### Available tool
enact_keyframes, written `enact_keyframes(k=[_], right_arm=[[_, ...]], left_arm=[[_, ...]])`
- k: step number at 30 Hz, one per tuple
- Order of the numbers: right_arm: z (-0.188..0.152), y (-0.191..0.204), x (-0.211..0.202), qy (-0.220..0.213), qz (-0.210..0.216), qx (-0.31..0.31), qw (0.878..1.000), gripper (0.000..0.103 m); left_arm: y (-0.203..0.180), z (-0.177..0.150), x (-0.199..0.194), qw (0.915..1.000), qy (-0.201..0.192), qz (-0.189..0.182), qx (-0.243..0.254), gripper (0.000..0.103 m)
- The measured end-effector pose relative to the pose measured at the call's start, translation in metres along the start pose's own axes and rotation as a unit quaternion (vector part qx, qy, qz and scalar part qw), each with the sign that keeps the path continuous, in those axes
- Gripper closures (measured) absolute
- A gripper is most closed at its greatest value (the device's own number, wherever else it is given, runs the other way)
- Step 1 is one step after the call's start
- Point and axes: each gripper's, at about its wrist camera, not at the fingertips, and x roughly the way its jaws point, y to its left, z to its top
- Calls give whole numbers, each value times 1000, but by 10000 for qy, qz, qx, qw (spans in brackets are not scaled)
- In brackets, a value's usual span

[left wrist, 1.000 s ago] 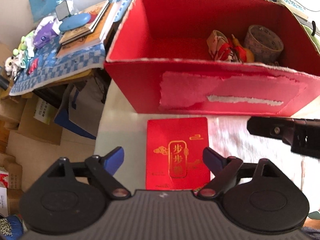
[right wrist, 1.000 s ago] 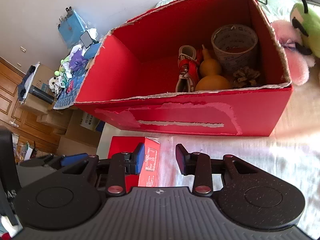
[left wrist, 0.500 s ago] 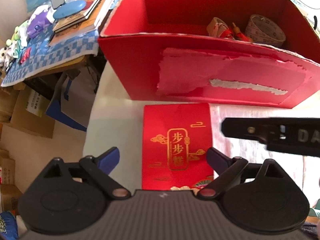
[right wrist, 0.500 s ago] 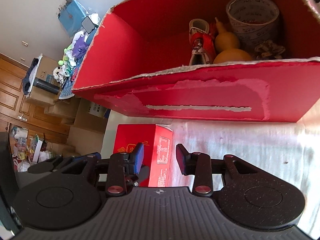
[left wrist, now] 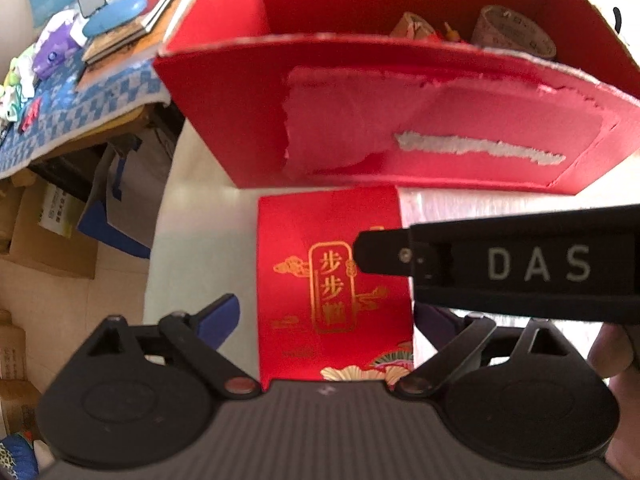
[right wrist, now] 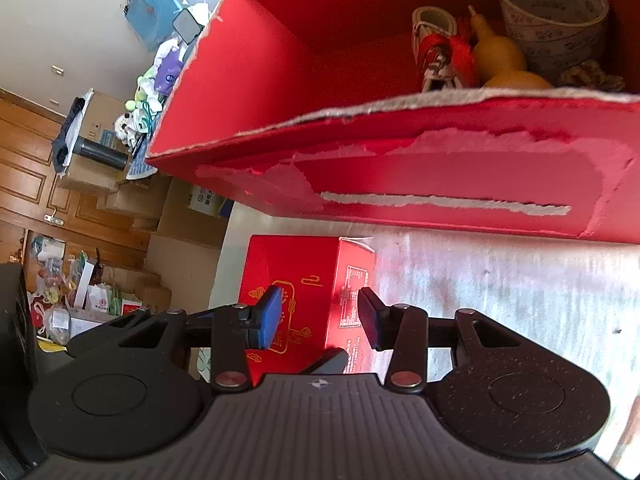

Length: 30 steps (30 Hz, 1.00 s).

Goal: Organize objects
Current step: 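Close the right gripper on the red gift box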

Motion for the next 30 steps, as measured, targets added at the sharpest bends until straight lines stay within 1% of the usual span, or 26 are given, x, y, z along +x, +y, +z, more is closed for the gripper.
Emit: enact_keyframes(k=[5,7,14,27,30], right_arm=[[0,-1,8,142,-4,12,9999,57],[-1,-1,10,191,11,1,9998,57],[-2,-5,11,271,17,5,9996,52],[-5,-9,4,334,21,35,9994,52],[-5,-11,1,356,4,50,9994,52]], left_arm=[[1,-1,5,9999,105,-112,-37,14],[1,-1,8,9998,160,-137,-26,18],[1,-1,13,9996,226,-168,-4,19],[-4,-2,11,9995,250,-163,84,23],[-6,0,11,9993,293,-235,63,24]])
